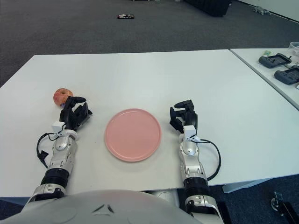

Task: Put the apple into the plate.

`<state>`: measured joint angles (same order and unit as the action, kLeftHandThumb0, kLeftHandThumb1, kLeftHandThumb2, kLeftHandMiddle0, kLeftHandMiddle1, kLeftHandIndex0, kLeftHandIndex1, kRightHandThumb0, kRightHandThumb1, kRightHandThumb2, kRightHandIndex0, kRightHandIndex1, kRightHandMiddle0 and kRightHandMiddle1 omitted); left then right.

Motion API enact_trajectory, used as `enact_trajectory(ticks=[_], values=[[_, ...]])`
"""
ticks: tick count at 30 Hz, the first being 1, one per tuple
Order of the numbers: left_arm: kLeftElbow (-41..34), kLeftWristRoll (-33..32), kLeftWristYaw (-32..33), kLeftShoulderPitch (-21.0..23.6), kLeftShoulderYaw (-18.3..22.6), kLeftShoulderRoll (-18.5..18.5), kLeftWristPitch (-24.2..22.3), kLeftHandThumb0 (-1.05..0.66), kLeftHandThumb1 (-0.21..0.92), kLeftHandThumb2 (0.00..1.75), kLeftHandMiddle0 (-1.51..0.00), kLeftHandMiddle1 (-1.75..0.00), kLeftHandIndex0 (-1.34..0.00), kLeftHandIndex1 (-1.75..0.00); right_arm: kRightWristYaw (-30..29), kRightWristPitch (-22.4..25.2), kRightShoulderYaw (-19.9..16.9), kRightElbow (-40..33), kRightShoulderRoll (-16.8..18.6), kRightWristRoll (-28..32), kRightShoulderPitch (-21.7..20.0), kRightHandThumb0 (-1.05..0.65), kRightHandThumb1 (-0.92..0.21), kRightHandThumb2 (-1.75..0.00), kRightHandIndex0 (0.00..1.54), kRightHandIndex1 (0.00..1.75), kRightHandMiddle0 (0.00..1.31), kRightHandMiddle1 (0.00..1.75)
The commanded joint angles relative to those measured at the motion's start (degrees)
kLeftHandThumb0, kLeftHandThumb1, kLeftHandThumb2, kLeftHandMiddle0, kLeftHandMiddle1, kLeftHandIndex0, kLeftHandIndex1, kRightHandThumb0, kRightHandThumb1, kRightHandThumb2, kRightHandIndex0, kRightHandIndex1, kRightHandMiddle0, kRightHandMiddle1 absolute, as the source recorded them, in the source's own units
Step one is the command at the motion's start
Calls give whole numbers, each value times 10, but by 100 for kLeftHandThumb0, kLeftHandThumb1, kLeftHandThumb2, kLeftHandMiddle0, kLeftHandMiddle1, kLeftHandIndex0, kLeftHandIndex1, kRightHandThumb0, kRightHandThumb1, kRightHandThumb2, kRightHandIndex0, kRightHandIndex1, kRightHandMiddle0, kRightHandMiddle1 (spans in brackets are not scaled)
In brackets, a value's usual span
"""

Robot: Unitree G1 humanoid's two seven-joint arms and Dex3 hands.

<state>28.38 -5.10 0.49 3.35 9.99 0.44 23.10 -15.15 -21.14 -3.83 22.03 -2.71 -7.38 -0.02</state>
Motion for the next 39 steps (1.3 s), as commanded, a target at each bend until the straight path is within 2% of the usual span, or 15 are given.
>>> enact_trajectory(ticks=[1,8,12,17,20,24,26,28,29,31,33,34,36,39], values=[[-3,29,25,-22,-6,3,1,-38,69,84,-77,-175,-33,-175,9,18,7,18,7,-1,5,-36,-75,-76,62,125,29,175],[-19,136,121,-27,-14,20,69,-39,66,88,-83,-175,-35,-175,8,23,7,15,8,-1,5,-36,-76,-75,62,125,28,175],[-84,215,182,-30,-20,32,48,-39,66,89,-85,-175,-36,-175,8,30,7,12,9,-1,6,-36,-77,-74,63,125,28,175],[-110,297,244,-28,-31,47,27,-39,66,89,-88,-175,-36,-175,8,34,7,11,8,-1,6,-36,-77,-74,63,125,28,175],[-150,366,274,-30,-41,64,-22,-38,68,87,-89,-175,-34,-175,8,31,7,10,8,-2,8,-36,-77,-74,64,125,28,175],[-166,406,301,-29,-51,76,-48,-38,71,82,-86,-175,-32,-175,8,29,7,10,8,-1,8,-36,-77,-75,63,125,28,175],[-166,429,315,-16,-55,94,-57,-38,73,79,-79,-175,-31,-175,10,26,7,15,8,0,6,-36,-76,-75,62,125,28,175],[-160,445,322,-2,-58,111,-66,-36,82,67,-54,-175,-26,-175,10,23,6,20,8,1,4,-36,-76,-75,61,125,28,175],[-159,450,323,2,-61,117,-70,-36,85,62,-35,-170,-24,-175,10,22,6,21,9,1,3,-36,-76,-75,61,125,28,175],[-159,453,319,6,-65,126,-78,-36,89,58,-18,-162,-21,-175,9,20,6,24,9,1,2,-36,-76,-75,60,125,28,175],[-159,451,310,9,-68,136,-84,-36,90,55,-9,-152,-20,-175,9,19,6,26,8,1,2,-36,-77,-75,60,125,28,175],[-157,449,301,12,-68,145,-87,-41,91,58,-6,-143,-16,-166,8,19,5,26,8,1,2,-36,-77,-74,60,125,28,175],[-145,445,290,24,-71,164,-88,-57,91,61,-2,-118,-6,-134,9,20,5,26,8,1,2,-36,-77,-74,61,125,28,175],[-117,444,293,45,-76,186,-79,-69,81,58,-1,-92,-2,-101,11,22,5,25,8,3,3,-36,-77,-74,61,125,28,175]])
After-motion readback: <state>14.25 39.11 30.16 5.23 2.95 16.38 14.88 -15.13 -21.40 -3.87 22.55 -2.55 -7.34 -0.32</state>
